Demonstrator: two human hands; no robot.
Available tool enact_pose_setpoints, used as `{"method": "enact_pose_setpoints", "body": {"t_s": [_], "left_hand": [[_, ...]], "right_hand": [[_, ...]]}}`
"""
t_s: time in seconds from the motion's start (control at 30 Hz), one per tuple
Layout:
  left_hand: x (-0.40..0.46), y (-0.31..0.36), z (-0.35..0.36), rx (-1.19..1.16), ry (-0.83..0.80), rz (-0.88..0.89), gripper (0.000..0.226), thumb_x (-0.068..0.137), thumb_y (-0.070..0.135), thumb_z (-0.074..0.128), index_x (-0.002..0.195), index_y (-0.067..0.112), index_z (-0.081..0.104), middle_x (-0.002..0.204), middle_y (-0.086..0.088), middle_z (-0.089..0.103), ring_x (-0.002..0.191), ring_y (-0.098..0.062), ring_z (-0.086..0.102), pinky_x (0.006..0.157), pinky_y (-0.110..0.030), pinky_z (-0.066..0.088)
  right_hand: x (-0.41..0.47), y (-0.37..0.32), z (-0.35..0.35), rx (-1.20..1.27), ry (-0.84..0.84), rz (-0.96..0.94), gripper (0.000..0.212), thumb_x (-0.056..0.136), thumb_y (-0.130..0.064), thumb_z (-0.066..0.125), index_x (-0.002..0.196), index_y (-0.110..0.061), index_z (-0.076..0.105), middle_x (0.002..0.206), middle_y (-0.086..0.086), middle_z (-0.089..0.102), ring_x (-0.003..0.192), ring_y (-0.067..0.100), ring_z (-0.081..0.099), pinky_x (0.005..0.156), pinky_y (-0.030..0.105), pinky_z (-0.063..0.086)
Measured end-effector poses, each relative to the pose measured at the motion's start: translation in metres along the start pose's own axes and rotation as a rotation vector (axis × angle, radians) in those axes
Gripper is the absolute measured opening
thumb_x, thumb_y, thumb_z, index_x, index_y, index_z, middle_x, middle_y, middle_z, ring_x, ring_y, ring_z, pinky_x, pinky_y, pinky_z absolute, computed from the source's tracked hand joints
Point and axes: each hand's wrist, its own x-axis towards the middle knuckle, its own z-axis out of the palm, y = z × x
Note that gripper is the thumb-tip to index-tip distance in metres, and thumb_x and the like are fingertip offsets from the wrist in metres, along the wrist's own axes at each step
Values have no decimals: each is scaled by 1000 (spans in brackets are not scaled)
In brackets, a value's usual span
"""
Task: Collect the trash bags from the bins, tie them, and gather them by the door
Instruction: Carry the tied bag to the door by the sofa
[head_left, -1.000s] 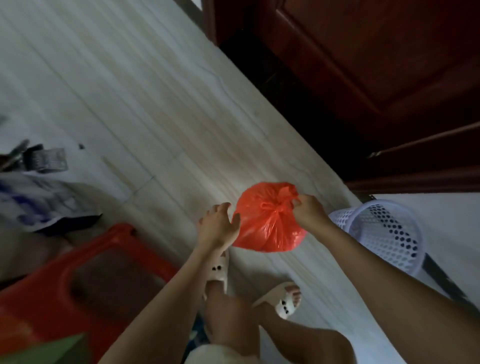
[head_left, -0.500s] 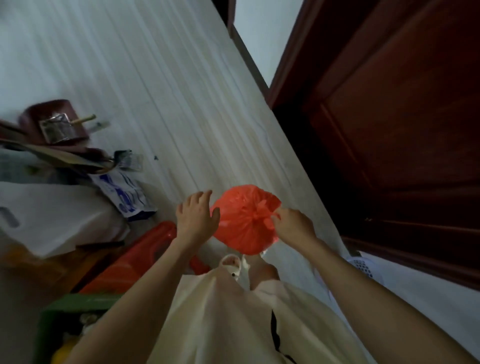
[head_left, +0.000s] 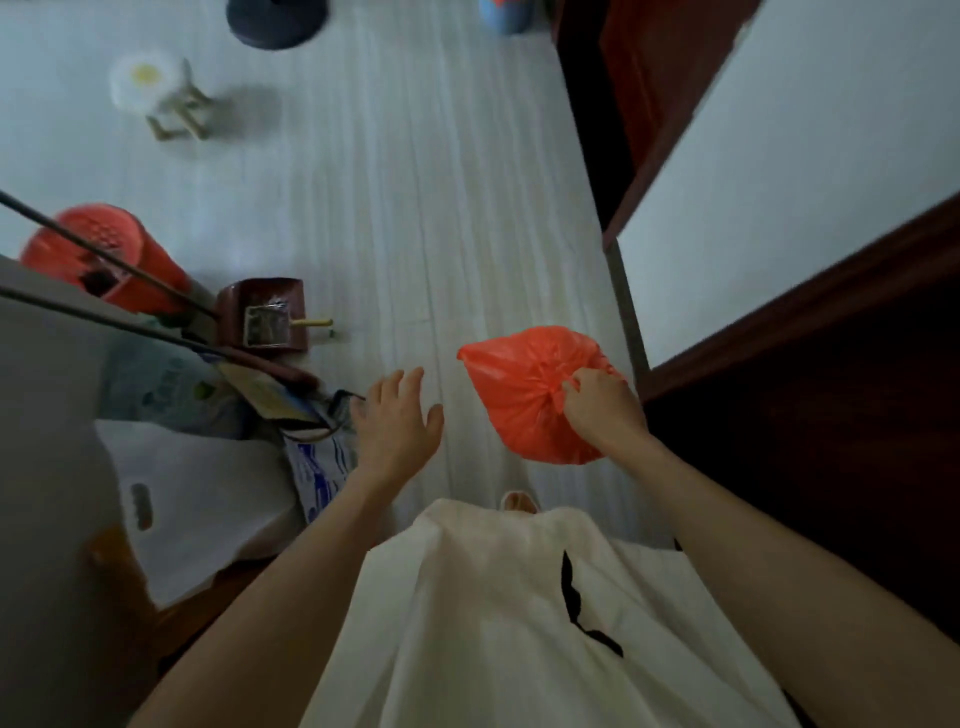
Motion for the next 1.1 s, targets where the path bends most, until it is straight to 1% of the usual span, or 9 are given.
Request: {"method": "enact_pose_setpoints", "body": {"t_s": [0.07, 0.2, 0.3, 0.5, 0.63, 0.77, 0.9, 1.0, 1.1], "left_hand": [[29, -3, -20, -32, 37, -62, 57, 92, 36, 43, 143, 18, 27, 151, -8, 30, 139, -29, 26, 113, -52, 15], [88, -30, -49, -97, 71, -224, 58, 91, 37, 45, 142, 18, 28, 148, -8, 34, 137, -28, 29, 113, -51, 19], [149, -60, -70, -147, 85, -317, 57, 91, 38, 45, 142, 17, 30, 148, -7, 34, 137, -28, 30, 112, -49, 22], [305, -120, -159, -240, 188, -382, 52, 89, 31, 48, 137, 13, 38, 142, -11, 41, 133, -30, 35, 106, -46, 30], [387, -156, -231, -270, 262, -448, 53, 89, 32, 48, 138, 14, 37, 141, -10, 43, 132, -30, 36, 106, -45, 29], [458, -198, -282, -254, 276, -497, 54, 90, 33, 47, 139, 15, 35, 141, -10, 42, 130, -30, 38, 105, -44, 30], [540, -246, -328, -295, 311, -585, 54, 91, 32, 46, 140, 14, 33, 144, -11, 40, 132, -32, 36, 106, -44, 29], [593, -284, -358, -343, 318, -708, 55, 92, 33, 45, 141, 14, 31, 146, -12, 36, 135, -30, 32, 109, -47, 26], [637, -319, -393, -360, 348, -783, 55, 90, 34, 46, 140, 14, 32, 145, -11, 38, 134, -30, 34, 109, -46, 28]], "right_hand": [[38, -26, -19, -31, -10, -38, 36, 96, -24, 32, 106, -2, 59, 114, 22, 62, 103, 38, 58, 86, 40, 45], [119, -94, -45, -116, -41, -132, 37, 95, -21, 33, 112, 2, 57, 120, 25, 59, 111, 40, 55, 91, 40, 44], [186, -151, -54, -197, -28, -157, 39, 94, -26, 36, 113, 0, 58, 118, 24, 60, 109, 40, 56, 89, 41, 46], [305, -310, -75, -347, -46, -291, 37, 93, -26, 37, 112, -3, 59, 119, 24, 61, 110, 39, 57, 89, 40, 46], [369, -419, -92, -339, -58, -452, 36, 94, -27, 37, 110, -5, 60, 118, 23, 62, 109, 39, 58, 88, 40, 46], [429, -520, -101, -334, -118, -545, 36, 94, -30, 37, 109, -7, 60, 118, 21, 61, 109, 39, 57, 88, 39, 45], [504, -624, -101, -345, -147, -629, 34, 94, -28, 38, 108, -6, 60, 119, 20, 61, 111, 38, 55, 88, 38, 44], [559, -701, -96, -364, -185, -699, 33, 94, -26, 39, 105, -4, 60, 117, 23, 61, 110, 39, 55, 88, 39, 44], [600, -777, -96, -386, -235, -750, 32, 94, -24, 40, 103, -1, 60, 115, 26, 61, 108, 41, 56, 87, 39, 44]]}}
